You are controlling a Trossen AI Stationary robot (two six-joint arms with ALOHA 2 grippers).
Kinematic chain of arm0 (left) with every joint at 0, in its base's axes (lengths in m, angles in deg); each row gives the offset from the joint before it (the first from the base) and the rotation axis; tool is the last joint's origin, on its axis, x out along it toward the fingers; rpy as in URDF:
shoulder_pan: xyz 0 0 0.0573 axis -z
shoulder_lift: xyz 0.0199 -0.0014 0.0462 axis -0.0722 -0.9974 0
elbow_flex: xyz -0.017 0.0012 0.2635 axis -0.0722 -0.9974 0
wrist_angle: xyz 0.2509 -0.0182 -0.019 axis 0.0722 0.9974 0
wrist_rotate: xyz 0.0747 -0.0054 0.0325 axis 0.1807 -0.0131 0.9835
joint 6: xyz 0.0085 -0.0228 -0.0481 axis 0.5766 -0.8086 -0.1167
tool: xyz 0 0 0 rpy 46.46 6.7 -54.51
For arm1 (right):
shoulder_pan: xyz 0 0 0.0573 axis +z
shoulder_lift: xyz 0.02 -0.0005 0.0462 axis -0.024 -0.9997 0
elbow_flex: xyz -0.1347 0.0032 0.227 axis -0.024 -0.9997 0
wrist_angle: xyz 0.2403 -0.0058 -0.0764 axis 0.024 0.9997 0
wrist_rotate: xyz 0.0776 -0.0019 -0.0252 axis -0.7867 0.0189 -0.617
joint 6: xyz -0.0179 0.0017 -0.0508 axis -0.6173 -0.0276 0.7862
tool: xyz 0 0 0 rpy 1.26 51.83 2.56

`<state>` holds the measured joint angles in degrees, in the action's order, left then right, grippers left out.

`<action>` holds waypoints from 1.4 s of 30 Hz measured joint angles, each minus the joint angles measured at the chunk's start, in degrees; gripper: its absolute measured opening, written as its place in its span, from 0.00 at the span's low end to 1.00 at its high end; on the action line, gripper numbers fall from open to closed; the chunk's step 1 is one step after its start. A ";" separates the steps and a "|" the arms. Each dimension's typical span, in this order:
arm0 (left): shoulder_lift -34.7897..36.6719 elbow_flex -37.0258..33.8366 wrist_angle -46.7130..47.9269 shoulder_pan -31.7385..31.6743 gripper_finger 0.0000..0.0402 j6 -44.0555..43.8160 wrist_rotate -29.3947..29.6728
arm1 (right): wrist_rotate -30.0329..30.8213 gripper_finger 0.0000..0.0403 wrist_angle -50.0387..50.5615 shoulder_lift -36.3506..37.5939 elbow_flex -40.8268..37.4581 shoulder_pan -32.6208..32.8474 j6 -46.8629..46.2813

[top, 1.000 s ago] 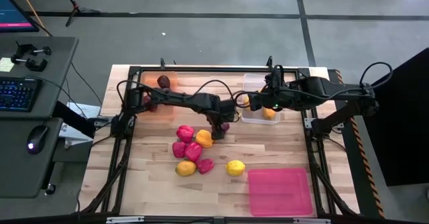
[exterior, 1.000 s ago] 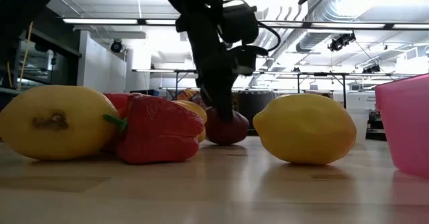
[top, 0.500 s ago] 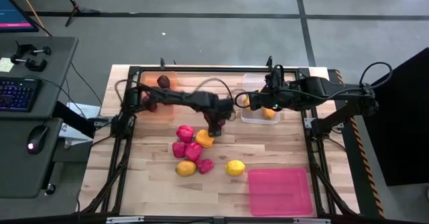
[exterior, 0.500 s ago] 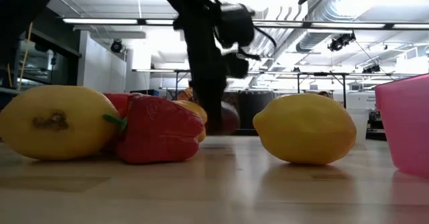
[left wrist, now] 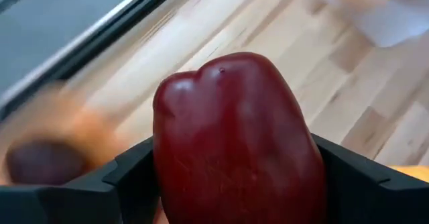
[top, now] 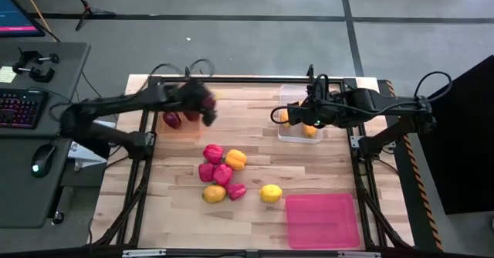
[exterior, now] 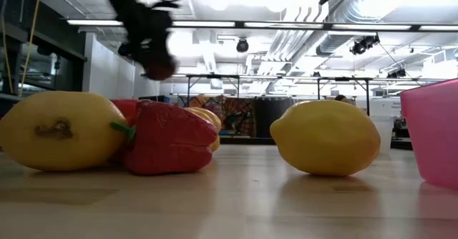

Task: Sort produce into baskets
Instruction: Put the apple into the orange bin, then put the yellow bell pepper into the red bin

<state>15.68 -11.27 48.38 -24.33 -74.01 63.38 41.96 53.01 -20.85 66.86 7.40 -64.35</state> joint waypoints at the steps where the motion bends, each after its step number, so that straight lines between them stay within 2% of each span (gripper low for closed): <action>1: 3.28 -2.85 0.87 0.04 0.74 -2.43 1.03 | 0.41 0.88 0.00 0.00 0.00 -0.01 0.02; 6: 16.41 -13.88 3.70 0.43 0.74 -15.32 3.38 | 0.98 0.88 0.00 -0.02 0.00 -0.01 0.00; 10: 23.01 -18.32 3.40 0.44 0.75 -23.27 3.67 | 0.98 0.88 0.00 -0.02 0.00 0.01 0.00; 14: 25.98 -20.70 2.78 0.43 0.75 -23.80 4.29 | 1.00 0.88 -0.02 -0.02 0.00 0.01 0.00; 24: 25.78 -21.43 2.71 0.39 0.76 -20.43 4.13 | 1.00 0.88 -0.02 -0.02 0.00 0.01 -0.44; 35: 24.43 -21.40 4.41 0.26 0.97 -17.83 4.88 | 1.00 0.88 -0.28 -0.02 -0.02 -0.01 -0.46; 38: 24.45 -21.40 3.11 0.26 0.99 -17.42 5.00 | 1.03 0.88 -0.55 -0.03 -0.02 0.01 -0.46; 42: 24.46 -21.36 1.48 0.27 0.99 -21.38 3.37 | 2.78 0.88 -0.93 -1.16 -0.02 0.04 -0.95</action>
<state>40.14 -32.63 49.86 -24.05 -95.39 66.75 44.74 52.07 -22.01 66.84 7.44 -65.30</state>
